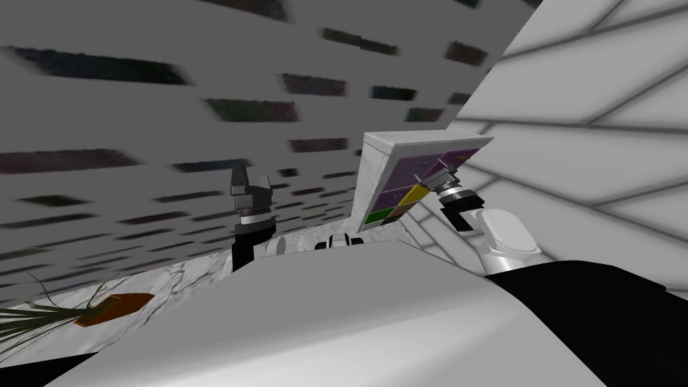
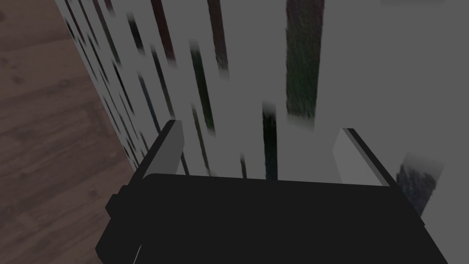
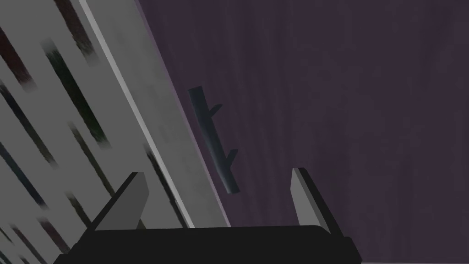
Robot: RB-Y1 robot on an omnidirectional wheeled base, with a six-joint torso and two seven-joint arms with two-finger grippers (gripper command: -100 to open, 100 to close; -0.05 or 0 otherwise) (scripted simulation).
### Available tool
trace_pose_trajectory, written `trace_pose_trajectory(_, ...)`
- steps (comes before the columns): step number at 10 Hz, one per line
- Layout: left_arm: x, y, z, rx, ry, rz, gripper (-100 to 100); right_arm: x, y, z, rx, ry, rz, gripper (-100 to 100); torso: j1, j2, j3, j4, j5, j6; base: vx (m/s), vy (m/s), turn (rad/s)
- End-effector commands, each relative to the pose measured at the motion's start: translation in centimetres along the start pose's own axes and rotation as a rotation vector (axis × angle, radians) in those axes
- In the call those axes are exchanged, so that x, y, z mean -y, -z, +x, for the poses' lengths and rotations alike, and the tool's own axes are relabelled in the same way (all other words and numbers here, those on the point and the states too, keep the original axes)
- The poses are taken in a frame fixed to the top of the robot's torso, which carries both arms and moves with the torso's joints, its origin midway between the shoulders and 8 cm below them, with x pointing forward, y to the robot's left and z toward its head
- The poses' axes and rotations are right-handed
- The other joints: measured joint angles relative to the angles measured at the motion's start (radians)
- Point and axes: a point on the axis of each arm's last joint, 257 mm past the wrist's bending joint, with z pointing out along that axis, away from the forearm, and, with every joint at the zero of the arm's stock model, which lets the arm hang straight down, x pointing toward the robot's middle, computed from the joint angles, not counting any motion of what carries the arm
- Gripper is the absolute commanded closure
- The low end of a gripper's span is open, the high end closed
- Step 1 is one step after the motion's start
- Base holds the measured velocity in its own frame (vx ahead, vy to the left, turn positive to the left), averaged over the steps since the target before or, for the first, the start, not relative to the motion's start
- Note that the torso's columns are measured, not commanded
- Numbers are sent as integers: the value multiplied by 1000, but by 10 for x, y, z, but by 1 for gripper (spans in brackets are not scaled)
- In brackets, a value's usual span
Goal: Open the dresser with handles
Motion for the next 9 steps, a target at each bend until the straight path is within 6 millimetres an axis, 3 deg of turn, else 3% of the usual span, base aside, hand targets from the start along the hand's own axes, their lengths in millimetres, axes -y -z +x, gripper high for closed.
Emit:
trace_pose_trajectory(1, 0, 0, 0, 0, 0, 0, 0, 7, 0, 22, -48, 14, 12, -100, -5, 3, 2, 1, -1, 0, -65, 21, 366)
trace_pose_trajectory(3, 0, 0, 0, 0, 0, 0, 0, 24, 0, 57, -122, 42, 40, -100, -4, 11, 7, 3, -1, 0, -218, -10, 494)
trace_pose_trajectory(4, 0, 0, 0, 0, 0, 0, 0, 21, 2, 65, -137, 38, 35, -100, 0, 9, 6, 3, 0, 0, -169, -11, 171)
trace_pose_trajectory(5, 0, 0, 0, 0, 0, 0, 0, 30, 3, 85, -180, 50, 48, -100, 0, 1, 1, 1, 0, 2, -143, -24, 343)
trace_pose_trajectory(6, 0, 0, 0, 0, 0, 0, 0, 30, 4, 86, -181, 49, 47, -100, 0, -3, -2, -1, 0, 1, -102, -5, 34)
trace_pose_trajectory(8, 0, 0, 0, 0, 0, 0, 0, 49, 9, 124, -264, 73, 78, -100, 5, -4, -3, -1, 1, -2, -126, 46, 417)
trace_pose_trajectory(9, 0, 0, 0, 0, 0, 0, 0, 48, 10, 126, -270, 72, 76, -100, 4, 0, 0, 0, 1, -1, -116, 10, 181)
